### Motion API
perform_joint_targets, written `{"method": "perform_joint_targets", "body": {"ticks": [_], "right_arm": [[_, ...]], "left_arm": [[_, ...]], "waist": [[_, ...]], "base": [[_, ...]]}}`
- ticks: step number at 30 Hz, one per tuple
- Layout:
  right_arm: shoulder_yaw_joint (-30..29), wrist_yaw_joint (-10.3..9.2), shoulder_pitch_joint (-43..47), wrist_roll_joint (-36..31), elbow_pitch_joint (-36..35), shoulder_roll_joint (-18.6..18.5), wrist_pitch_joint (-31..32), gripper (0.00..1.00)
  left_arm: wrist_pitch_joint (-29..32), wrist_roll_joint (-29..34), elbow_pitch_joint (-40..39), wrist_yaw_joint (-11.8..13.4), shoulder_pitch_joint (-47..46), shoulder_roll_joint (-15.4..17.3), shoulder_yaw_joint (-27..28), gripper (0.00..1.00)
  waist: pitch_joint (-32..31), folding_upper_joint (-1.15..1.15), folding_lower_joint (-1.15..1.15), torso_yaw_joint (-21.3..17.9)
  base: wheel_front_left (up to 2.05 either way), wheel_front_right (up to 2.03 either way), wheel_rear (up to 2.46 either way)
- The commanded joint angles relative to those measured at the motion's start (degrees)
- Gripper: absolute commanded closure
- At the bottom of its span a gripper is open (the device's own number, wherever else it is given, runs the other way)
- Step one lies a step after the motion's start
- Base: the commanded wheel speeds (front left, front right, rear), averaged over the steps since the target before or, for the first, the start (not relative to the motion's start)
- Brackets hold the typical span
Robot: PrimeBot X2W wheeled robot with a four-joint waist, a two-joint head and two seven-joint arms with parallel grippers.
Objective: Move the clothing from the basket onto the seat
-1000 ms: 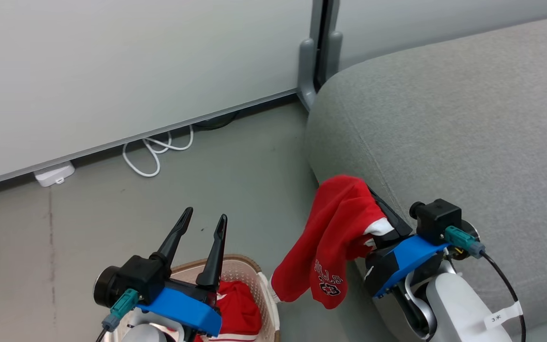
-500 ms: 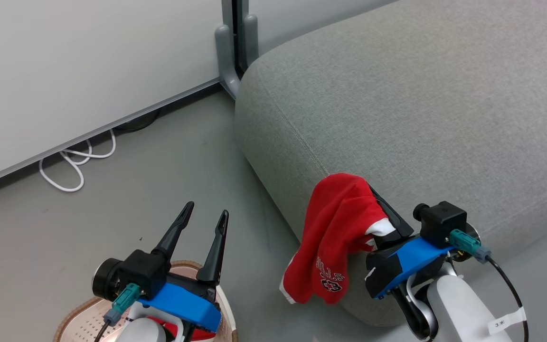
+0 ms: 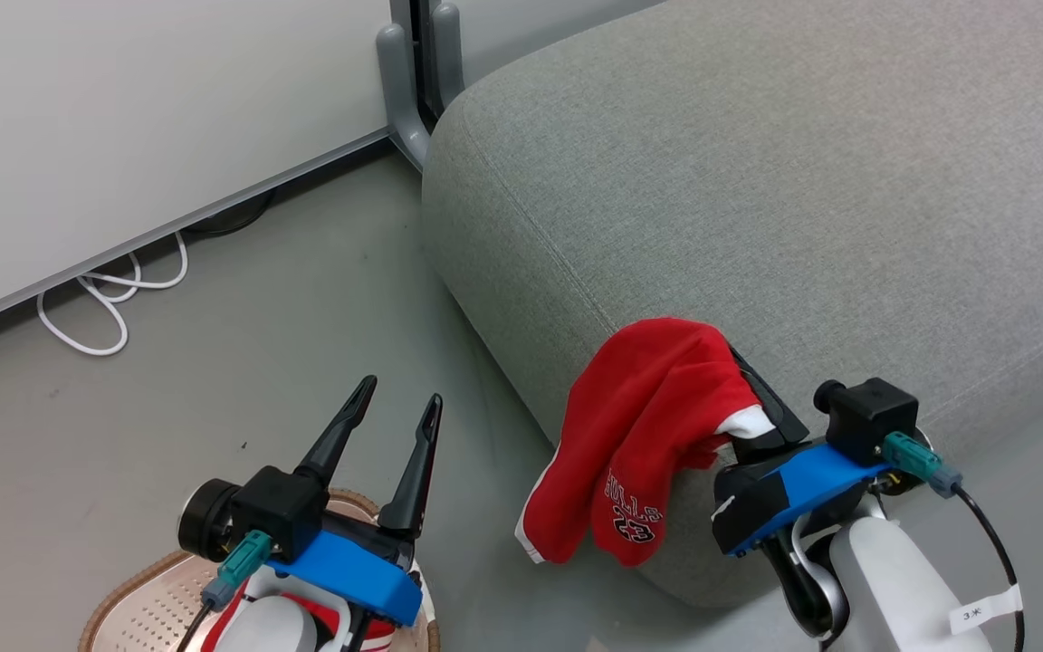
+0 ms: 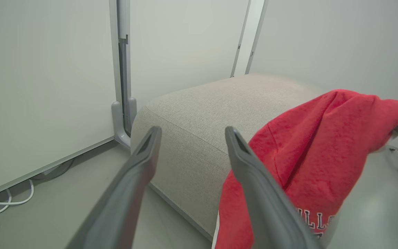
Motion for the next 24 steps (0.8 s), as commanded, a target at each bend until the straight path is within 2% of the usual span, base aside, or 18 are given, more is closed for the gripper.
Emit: {"method": "perform_joint_targets", "body": {"ticks": [1,7,10,15,24], "right_arm": [[-0.8,0.03,-1.3,0.2,0.1,-0.1,-0.4,1.00],[-3.9,0.03,-5.3,2.5,0.6,-0.1,-0.6,1.00],[-6.3,0.03,-10.7,8.8,1.6,0.0,-0.5,1.00],[-15.8,0.03,-22.5,6.5,5.1,0.0,0.3,1.00],[-36.2,0.03,-42.0,0.0,8.8,-5.5,1.9,1.00]], "left_arm": [[-0.2,-0.1,0.0,-0.4,-0.9,0.5,0.0,0.00],[-0.2,0.6,-0.7,-0.4,-2.3,1.2,-0.3,0.00],[-0.2,1.2,-1.4,-0.4,-3.9,2.1,-0.9,0.00],[-0.1,1.8,-2.9,-0.4,-7.4,4.6,-2.7,0.00],[0.5,5.1,-9.5,-0.4,-13.9,8.8,-3.8,0.00]], "waist": [[0.5,0.00,0.00,0.5],[3.5,0.00,0.00,1.6],[6.8,0.00,0.00,2.5],[13.1,0.00,0.00,4.3],[26.7,0.00,0.00,7.2]], "base": [[0.00,0.00,0.00],[0.00,0.00,0.00],[0.00,0.00,0.00],[0.00,0.00,0.00],[0.00,0.00,0.00]]}}
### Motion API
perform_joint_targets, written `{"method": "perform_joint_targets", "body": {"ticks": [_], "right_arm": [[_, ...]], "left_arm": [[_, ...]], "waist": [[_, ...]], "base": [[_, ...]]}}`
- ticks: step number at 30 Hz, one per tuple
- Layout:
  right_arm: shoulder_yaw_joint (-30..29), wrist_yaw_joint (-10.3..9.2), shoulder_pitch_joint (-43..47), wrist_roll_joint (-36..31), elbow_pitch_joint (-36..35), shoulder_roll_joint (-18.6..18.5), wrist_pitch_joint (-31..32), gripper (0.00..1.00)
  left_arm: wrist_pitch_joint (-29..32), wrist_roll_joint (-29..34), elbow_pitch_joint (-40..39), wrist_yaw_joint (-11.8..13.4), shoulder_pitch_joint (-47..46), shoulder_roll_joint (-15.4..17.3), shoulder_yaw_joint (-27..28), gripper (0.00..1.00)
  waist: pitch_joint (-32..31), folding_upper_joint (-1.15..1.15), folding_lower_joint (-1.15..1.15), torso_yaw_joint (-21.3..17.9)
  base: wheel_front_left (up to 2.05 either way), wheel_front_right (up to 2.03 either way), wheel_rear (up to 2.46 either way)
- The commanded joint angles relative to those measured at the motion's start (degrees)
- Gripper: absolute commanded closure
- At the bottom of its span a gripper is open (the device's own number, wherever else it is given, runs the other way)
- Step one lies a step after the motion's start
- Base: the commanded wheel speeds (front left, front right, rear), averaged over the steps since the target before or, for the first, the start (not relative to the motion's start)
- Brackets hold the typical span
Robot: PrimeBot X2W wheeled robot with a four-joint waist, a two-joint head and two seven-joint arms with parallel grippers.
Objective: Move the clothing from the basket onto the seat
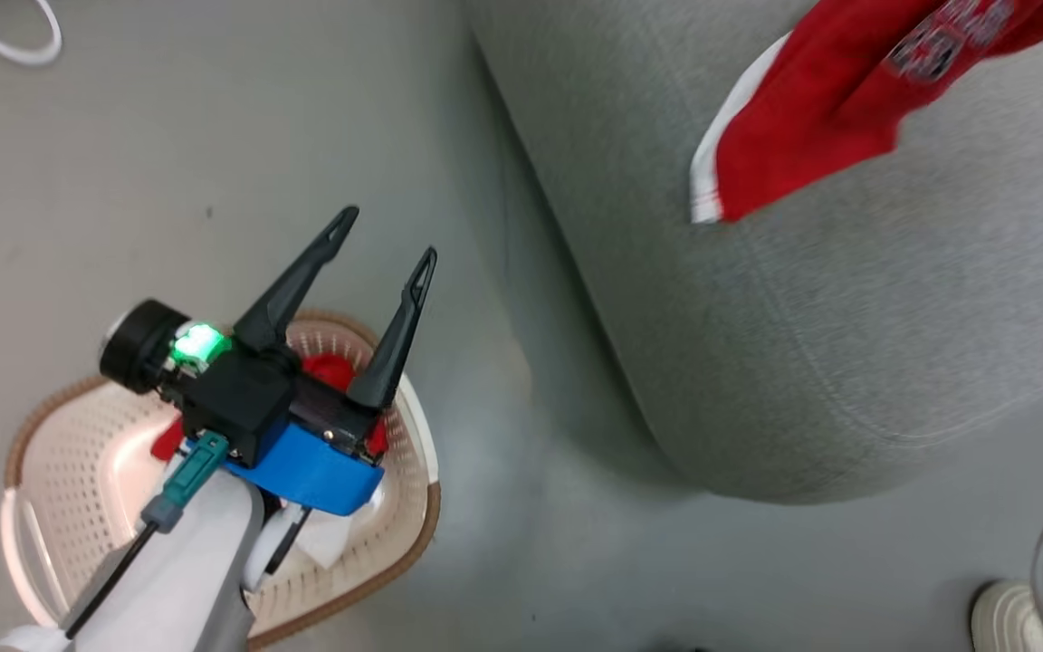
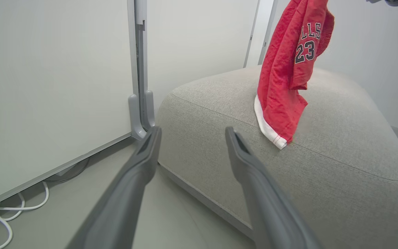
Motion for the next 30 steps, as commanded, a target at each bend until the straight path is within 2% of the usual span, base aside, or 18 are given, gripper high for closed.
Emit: {"method": "perform_joint_targets", "body": {"ticks": [1,6,10,15,21,28,29,30], "right_arm": [[-1.3,0.03,-2.4,-1.1,0.2,-1.1,-0.1,1.00],[-8.2,0.03,-8.9,-6.0,1.6,-3.3,-1.4,1.00],[-12.8,0.03,-11.7,-10.4,2.2,-3.6,-2.9,1.00],[-15.4,0.03,-10.3,-16.7,7.5,-2.9,-2.8,1.00],[-21.3,0.03,-8.7,-22.7,15.6,-2.8,-1.6,1.00],[-25.1,0.03,-9.6,-27.2,19.7,-2.2,-2.4,1.00],[-25.1,0.03,-9.9,-27.8,20.0,-2.1,-2.7,0.82],[-24.9,0.03,-10.1,-28.2,20.5,-2.0,-2.8,0.70]], "left_arm": [[0.1,0.4,-1.0,-0.4,-1.5,0.5,0.1,0.00],[0.3,1.4,-4.3,-0.3,-2.6,1.8,-0.1,0.00],[0.7,1.8,-6.3,-0.3,-3.7,2.3,-0.2,0.00],[0.7,2.1,-7.8,-0.1,-4.9,1.9,-0.9,0.00],[0.5,2.0,-7.1,-0.1,-5.1,1.4,-1.8,0.00],[0.0,1.3,-6.1,0.2,-5.3,0.9,-1.8,0.00],[-0.1,1.2,-5.9,0.2,-5.3,0.8,-1.8,0.00],[-0.1,1.2,-5.7,0.2,-5.3,0.7,-1.9,0.00]], "waist": [[6.3,0.00,-0.01,2.1],[10.8,0.00,-0.01,3.3],[13.2,0.00,-0.01,4.3],[15.1,0.00,-0.01,5.9],[15.9,0.00,-0.01,7.4],[14.9,0.00,-0.01,8.2],[14.6,0.00,-0.01,8.2],[14.3,0.00,-0.01,8.2]], "base": [[0.00,0.00,0.00],[0.00,0.00,0.00],[0.00,0.00,0.00],[0.00,0.00,0.00],[0.00,0.00,0.00],[0.00,0.00,0.00],[0.00,0.00,0.00],[0.00,0.00,0.00]]}}
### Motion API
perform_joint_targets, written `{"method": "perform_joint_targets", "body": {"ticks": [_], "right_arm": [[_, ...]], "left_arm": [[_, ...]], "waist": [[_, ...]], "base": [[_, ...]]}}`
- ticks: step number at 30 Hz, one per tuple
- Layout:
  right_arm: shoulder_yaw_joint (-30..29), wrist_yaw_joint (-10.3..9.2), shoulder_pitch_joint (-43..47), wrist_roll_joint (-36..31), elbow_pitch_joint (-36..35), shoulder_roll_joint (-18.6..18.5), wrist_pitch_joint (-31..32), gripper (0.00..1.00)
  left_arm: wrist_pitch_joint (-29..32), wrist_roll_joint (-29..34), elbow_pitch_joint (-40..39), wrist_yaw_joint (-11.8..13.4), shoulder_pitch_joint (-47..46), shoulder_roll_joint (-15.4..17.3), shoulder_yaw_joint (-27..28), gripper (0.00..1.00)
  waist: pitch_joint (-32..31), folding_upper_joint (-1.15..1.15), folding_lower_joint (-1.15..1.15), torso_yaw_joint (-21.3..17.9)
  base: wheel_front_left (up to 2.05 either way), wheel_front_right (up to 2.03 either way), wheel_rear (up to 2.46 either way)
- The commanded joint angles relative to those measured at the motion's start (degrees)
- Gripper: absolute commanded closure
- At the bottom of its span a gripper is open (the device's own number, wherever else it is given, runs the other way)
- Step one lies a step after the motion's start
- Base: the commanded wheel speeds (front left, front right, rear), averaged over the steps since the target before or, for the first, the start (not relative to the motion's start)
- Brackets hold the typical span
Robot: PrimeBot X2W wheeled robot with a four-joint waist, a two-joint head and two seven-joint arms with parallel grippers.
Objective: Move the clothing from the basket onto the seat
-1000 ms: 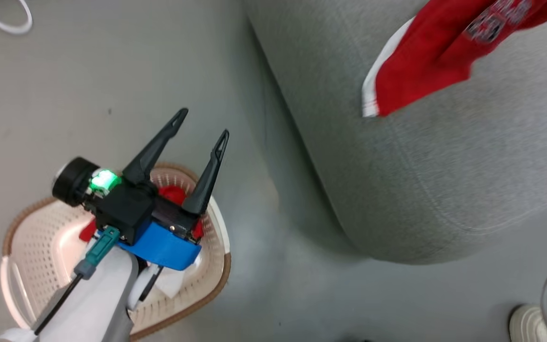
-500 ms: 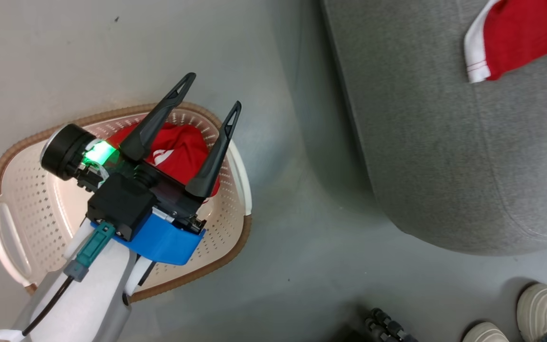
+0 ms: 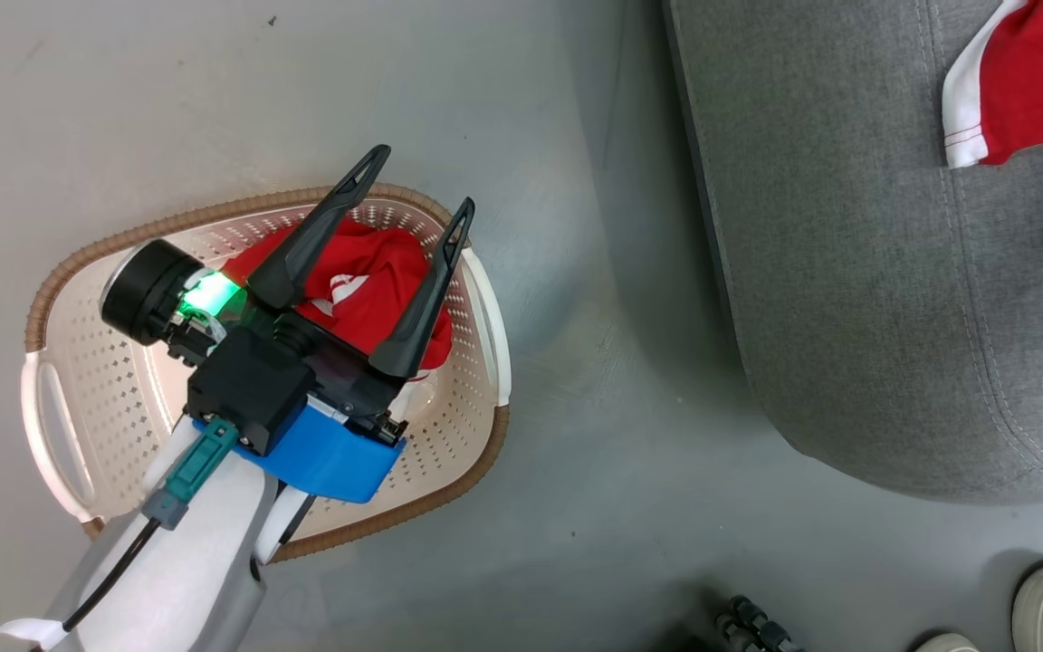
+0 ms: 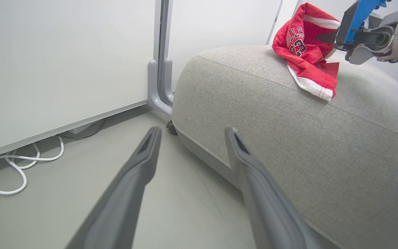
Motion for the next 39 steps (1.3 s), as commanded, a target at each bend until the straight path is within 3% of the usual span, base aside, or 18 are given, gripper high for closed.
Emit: {"method": "perform_joint_targets", "body": {"ticks": [1,2,3,12,20,33,39], "right_arm": [[0.5,0.03,-0.7,-0.9,0.6,-0.1,-0.4,0.51],[0.8,0.03,-0.6,-1.4,1.0,-0.3,-0.7,0.09],[1.0,0.03,-0.5,-1.8,1.2,-0.5,-0.9,0.00],[4.0,0.03,3.7,-4.7,3.2,0.2,-2.6,0.00],[9.5,0.02,11.4,-4.3,2.4,1.7,-3.4,0.00],[22.4,0.02,30.8,2.9,-12.5,6.6,-3.5,0.00],[33.6,0.03,43.4,10.3,-19.9,7.0,-3.5,0.00]], "left_arm": [[-0.3,-0.1,0.4,0.1,-0.9,-0.2,0.1,0.00],[-0.4,-0.2,0.6,0.1,-1.0,-0.4,-0.1,0.00],[-0.3,-0.2,0.9,0.0,-1.0,-0.5,-0.2,0.00],[-0.7,-2.3,5.3,0.0,0.8,-3.2,0.6,0.00],[-0.8,-3.7,7.8,-0.1,5.8,-7.1,4.8,0.00],[-0.8,-4.3,12.3,-0.4,14.2,-12.2,13.8,0.00],[-0.8,-3.6,14.1,-0.5,17.8,-13.5,19.7,0.00]], "waist": [[-0.6,0.00,-0.01,0.1],[-0.9,0.00,-0.01,0.1],[-1.3,0.00,-0.01,0.2],[-8.0,0.00,-0.01,1.0],[-18.2,0.00,-0.01,3.0],[-30.8,0.00,-0.01,7.7],[-35.3,0.00,-0.01,10.9]], "base": [[0.00,0.00,0.00],[0.00,0.00,0.00],[0.00,0.00,0.00],[0.00,0.00,0.00],[0.00,0.00,0.00],[0.00,0.00,0.00],[0.00,0.00,0.00]]}}
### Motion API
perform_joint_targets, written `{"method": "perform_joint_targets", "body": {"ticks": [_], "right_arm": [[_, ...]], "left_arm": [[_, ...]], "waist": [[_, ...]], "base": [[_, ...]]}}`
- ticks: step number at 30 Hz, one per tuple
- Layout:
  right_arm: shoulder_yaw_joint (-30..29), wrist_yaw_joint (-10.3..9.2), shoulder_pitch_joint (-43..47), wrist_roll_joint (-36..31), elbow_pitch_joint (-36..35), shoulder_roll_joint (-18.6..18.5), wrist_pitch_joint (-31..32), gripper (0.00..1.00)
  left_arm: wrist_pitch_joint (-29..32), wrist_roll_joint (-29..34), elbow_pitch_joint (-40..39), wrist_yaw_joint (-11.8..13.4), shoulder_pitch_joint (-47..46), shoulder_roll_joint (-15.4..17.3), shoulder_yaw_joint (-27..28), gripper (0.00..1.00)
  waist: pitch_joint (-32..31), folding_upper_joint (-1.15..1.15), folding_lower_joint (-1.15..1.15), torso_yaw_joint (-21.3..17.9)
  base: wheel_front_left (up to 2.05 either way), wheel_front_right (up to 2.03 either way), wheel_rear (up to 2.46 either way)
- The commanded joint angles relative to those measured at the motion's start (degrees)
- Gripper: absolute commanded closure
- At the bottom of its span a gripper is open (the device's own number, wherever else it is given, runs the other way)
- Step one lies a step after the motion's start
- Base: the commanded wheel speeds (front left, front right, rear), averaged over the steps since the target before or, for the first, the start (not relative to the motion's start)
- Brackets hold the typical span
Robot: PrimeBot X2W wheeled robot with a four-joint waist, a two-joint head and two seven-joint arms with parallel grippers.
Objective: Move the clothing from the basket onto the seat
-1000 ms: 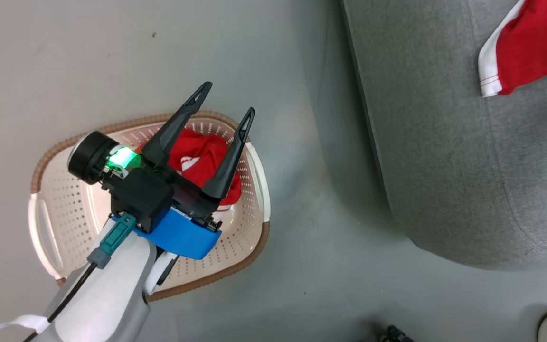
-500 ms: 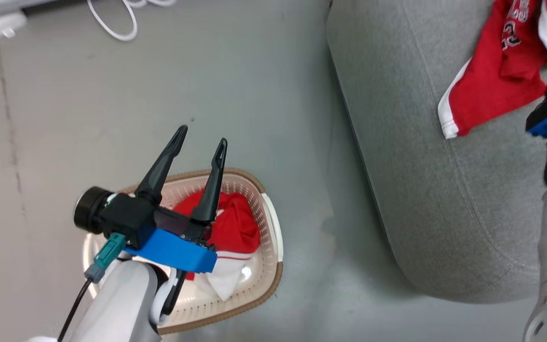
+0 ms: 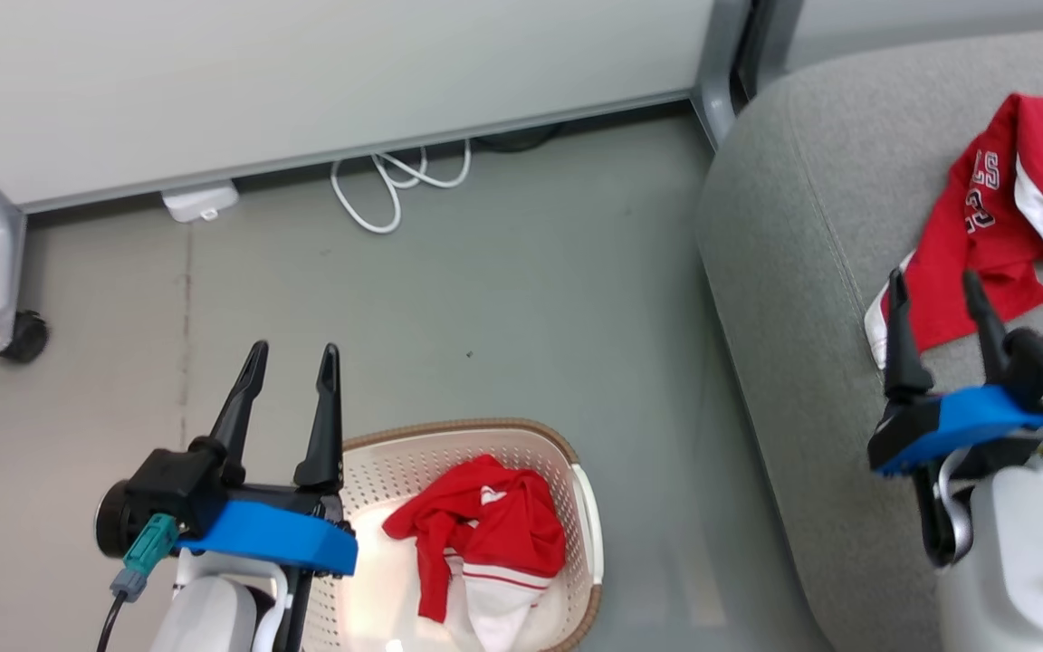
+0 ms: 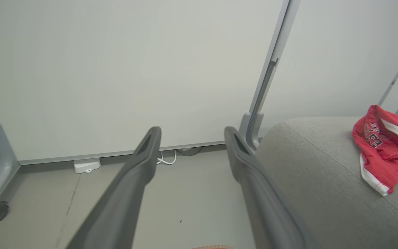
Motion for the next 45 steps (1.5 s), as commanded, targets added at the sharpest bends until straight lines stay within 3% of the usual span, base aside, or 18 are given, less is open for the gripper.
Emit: {"method": "perform_joint_targets", "body": {"ticks": [1,6,13,26,45], "right_arm": [[0.7,0.01,1.9,0.5,-0.9,-0.1,-0.2,0.00],[7.5,0.01,8.5,4.4,-6.1,-0.1,0.2,0.00],[11.4,0.02,15.5,7.2,-11.7,-0.1,2.2,0.00],[12.8,0.02,21.6,9.1,-17.7,0.0,5.1,0.00],[13.4,0.02,21.1,8.8,-20.3,0.0,6.8,0.00]], "left_arm": [[-0.3,0.3,0.2,-0.5,0.8,-0.2,0.5,0.00],[-0.2,0.8,1.8,-0.4,2.3,-0.5,3.6,0.00],[-0.2,1.6,3.8,-0.5,4.7,-0.8,5.5,0.00],[-0.3,1.2,5.9,-0.5,7.3,-0.7,5.4,0.00],[-0.2,0.6,6.3,-0.5,5.8,-0.2,4.4,0.00]], "waist": [[-2.2,0.00,0.02,1.9],[-4.8,0.00,0.02,4.0],[-8.2,0.00,0.02,6.6],[-11.1,0.00,0.02,9.3],[-8.3,0.00,0.02,7.6]], "base": [[0.00,0.00,0.00],[0.00,0.00,0.00],[0.00,0.00,0.00],[0.00,0.00,0.00],[0.00,0.00,0.00]]}}
